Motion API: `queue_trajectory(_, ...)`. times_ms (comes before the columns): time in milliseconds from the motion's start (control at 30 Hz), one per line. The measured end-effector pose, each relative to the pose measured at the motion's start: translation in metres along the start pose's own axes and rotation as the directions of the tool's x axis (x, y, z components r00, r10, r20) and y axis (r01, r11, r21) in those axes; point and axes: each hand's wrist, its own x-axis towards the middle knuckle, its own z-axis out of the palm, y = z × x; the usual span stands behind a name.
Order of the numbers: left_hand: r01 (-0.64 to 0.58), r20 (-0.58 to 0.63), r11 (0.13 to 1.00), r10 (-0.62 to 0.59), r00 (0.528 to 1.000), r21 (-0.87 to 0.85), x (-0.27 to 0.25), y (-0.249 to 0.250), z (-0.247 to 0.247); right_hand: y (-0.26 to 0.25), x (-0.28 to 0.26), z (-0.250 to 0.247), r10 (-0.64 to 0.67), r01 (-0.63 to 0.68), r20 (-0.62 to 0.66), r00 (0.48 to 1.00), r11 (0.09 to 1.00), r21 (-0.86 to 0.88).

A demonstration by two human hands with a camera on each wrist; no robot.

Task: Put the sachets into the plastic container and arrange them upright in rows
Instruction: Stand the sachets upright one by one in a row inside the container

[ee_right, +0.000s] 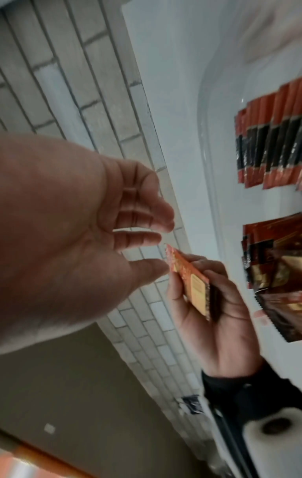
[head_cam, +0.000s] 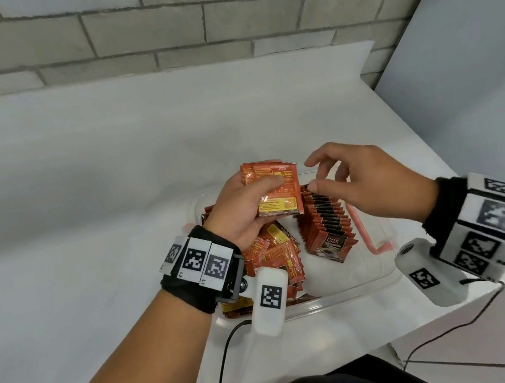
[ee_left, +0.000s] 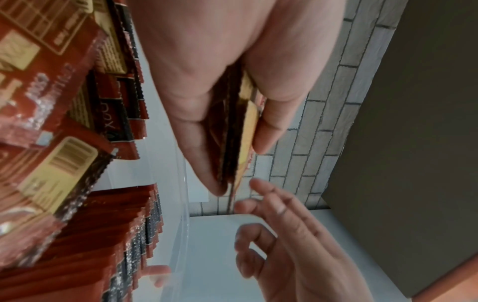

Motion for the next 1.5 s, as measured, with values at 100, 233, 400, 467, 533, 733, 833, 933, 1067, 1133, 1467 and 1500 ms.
queue_trajectory(100,-0.006,0.042,1.0,0.005,0.999,0.013,-0.001,-0.001,0.002,-0.008,0.004,0.002,0.022,-0.023,0.006,1.0,0.996,0.082)
queue_trajectory(233,0.001,0.071,1.0,0.0,0.997,-0.018,-0.002,-0.002,0.004,-0.004,0.01,0.008,0.088,-0.092,0.024,0.996,0.962,0.258)
queue_trajectory(400,0.017,-0.027,0.982,-0.022,0.999,-0.189,0.001,-0.001,-0.002,-0.003,0.009,0.004,0.037,0.043,-0.276,0.96,0.96,0.278)
queue_trajectory(467,-0.014,-0.051,0.977,0.003,0.999,-0.212,0.001,0.0,-0.004,-0.007,0.005,0.007,-0.111,0.149,-0.328,0.938,0.984,0.094)
queue_trajectory(533,-0.044,-0.038,0.978,0.037,0.999,-0.202,0.0,0.002,-0.003,-0.008,0.001,0.015,-0.235,0.227,-0.223,0.946,0.972,-0.061)
queue_trajectory(733,-0.07,-0.088,0.986,0.057,0.995,-0.149,0.0,0.002,0.0,-0.007,-0.001,0.016,-0.214,0.205,-0.095,0.972,0.974,-0.097)
queue_trajectory(833,-0.099,-0.094,0.984,0.086,0.992,-0.151,0.002,0.0,-0.001,-0.006,0.001,0.011,-0.058,0.057,-0.236,0.97,0.998,-0.009)
queue_trajectory(933,-0.125,-0.073,0.978,0.114,0.991,-0.164,0.003,0.0,0.001,-0.009,0.0,0.011,0.189,-0.175,-0.056,0.98,0.966,0.19)
queue_trajectory(1067,-0.102,-0.021,0.987,0.1,0.995,-0.12,0.003,0.002,0.004,-0.012,0.003,0.007,0.14,-0.129,-0.015,0.99,0.945,0.3)
queue_trajectory(1133,-0.071,0.034,0.996,0.073,0.997,-0.052,0.002,0.002,0.004,-0.012,0.007,0.003,0.075,-0.056,-0.074,0.994,0.971,0.231)
queue_trajectory(1467,-0.117,0.072,0.987,0.126,0.989,-0.114,0.002,0.0,0.001,-0.008,0.002,-0.004,0.265,-0.255,0.108,0.958,0.617,0.744)
queue_trajectory(1500,-0.112,0.061,0.983,0.122,0.991,-0.147,0.003,0.0,0.001,-0.004,0.0,-0.008,0.268,-0.244,0.085,0.96,0.644,0.725)
